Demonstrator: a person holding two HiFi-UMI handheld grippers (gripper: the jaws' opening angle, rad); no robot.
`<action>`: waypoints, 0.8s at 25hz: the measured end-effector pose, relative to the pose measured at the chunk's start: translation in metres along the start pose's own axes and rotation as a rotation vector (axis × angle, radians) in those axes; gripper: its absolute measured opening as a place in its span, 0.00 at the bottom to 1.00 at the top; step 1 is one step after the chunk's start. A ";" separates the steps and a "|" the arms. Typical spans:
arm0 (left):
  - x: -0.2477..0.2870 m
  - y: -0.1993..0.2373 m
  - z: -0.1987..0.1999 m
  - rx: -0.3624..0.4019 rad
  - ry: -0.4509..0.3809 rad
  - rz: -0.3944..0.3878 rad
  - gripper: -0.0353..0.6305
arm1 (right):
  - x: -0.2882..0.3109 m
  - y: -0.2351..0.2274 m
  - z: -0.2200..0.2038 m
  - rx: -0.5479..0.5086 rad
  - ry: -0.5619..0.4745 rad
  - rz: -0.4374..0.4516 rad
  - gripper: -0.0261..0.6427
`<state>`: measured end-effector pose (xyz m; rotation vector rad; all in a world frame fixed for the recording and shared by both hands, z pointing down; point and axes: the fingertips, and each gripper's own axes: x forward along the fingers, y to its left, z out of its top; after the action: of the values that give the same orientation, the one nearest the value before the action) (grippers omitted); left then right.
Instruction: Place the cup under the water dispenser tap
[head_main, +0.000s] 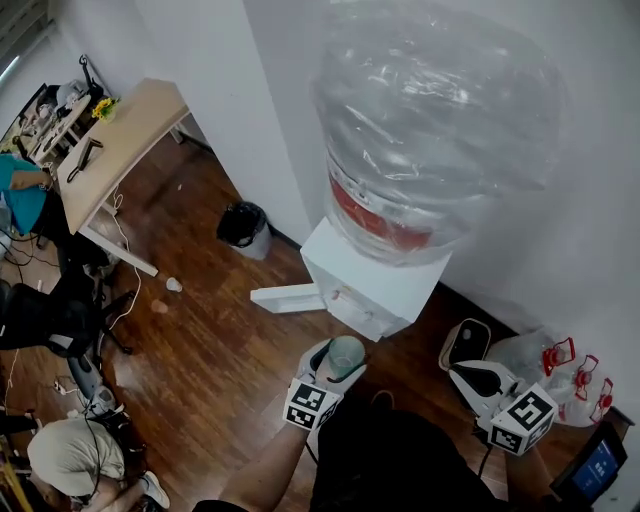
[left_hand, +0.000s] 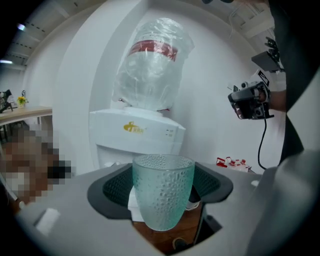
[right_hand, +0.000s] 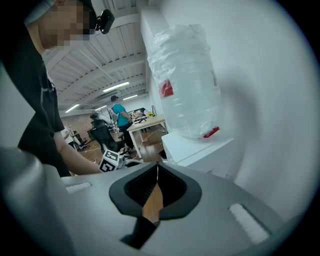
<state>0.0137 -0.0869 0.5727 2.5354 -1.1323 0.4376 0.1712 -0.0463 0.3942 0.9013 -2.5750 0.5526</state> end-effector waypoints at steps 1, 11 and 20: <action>0.009 0.007 -0.010 -0.003 0.000 -0.001 0.61 | 0.005 -0.003 -0.003 -0.003 0.010 0.000 0.04; 0.118 0.070 -0.144 0.041 0.121 0.008 0.61 | 0.057 -0.041 -0.055 -0.015 0.106 -0.026 0.04; 0.177 0.086 -0.143 0.033 -0.137 0.045 0.60 | 0.102 -0.058 -0.109 0.010 0.189 0.009 0.04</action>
<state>0.0409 -0.1982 0.7875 2.6072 -1.2423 0.2996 0.1557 -0.0888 0.5481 0.7996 -2.4097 0.6219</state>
